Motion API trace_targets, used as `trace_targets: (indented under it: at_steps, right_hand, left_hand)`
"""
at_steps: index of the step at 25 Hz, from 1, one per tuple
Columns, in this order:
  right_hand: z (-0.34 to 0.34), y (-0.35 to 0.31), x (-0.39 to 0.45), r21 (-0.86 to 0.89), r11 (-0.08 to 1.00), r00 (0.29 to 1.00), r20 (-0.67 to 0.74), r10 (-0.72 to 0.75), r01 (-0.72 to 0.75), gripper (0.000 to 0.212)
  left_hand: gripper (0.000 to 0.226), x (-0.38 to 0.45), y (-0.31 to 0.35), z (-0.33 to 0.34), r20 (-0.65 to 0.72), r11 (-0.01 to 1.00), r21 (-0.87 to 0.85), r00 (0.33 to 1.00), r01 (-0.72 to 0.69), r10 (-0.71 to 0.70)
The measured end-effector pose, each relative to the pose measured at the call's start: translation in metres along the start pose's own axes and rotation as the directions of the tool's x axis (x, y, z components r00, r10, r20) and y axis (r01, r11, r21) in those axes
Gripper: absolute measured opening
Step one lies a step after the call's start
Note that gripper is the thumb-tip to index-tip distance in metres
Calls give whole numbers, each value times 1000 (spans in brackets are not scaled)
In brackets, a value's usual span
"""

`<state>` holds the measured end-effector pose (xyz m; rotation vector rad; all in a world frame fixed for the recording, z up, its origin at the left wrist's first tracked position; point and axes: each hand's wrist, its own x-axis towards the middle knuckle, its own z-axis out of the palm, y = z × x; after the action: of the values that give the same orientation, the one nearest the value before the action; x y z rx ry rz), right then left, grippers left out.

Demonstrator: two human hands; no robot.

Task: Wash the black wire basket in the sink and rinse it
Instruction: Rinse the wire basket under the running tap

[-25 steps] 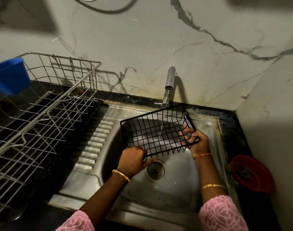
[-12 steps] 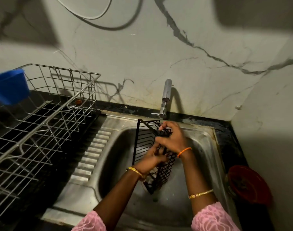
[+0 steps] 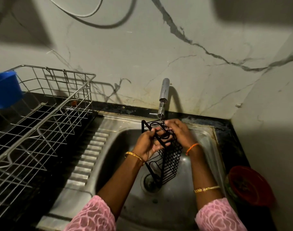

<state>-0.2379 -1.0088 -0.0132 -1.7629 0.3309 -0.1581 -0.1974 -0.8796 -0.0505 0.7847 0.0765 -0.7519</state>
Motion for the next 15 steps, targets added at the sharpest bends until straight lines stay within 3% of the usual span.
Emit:
trace_targets:
  at_steps: [2, 3, 6, 8, 11, 15]
  right_hand:
    - [-7, -13, 17, -66, 998, 996, -93, -9, 3, 13]
    - [-9, -22, 26, -38, 999, 997, -74, 4, -7, 17]
    - [-4, -46, 46, 226, 947, 967, 170, 191, -227, 22]
    - [0, -58, 55, 277, 890, 916, 285, 283, -361, 27]
    - [1, -65, 64, 137, 882, 844, 387, 372, -452, 36]
    - [-6, -73, 67, -271, 877, 778, 407, 478, -397, 33]
  left_hand:
    - [28, 4, -4, 7, 2, 999, -43, 1000, 1, -1]
    - [28, 4, -7, 12, 3, 998, -67, 1000, -2, 2]
    - [31, 10, -12, 26, 1, 992, -127, 1000, -28, 28]
    - [29, 16, -13, 30, -8, 984, -157, 997, -80, 80]
    - [32, 20, -13, 34, -64, 980, -138, 988, -145, 138]
    - [36, 18, -10, 35, -128, 967, -127, 970, -221, 205]
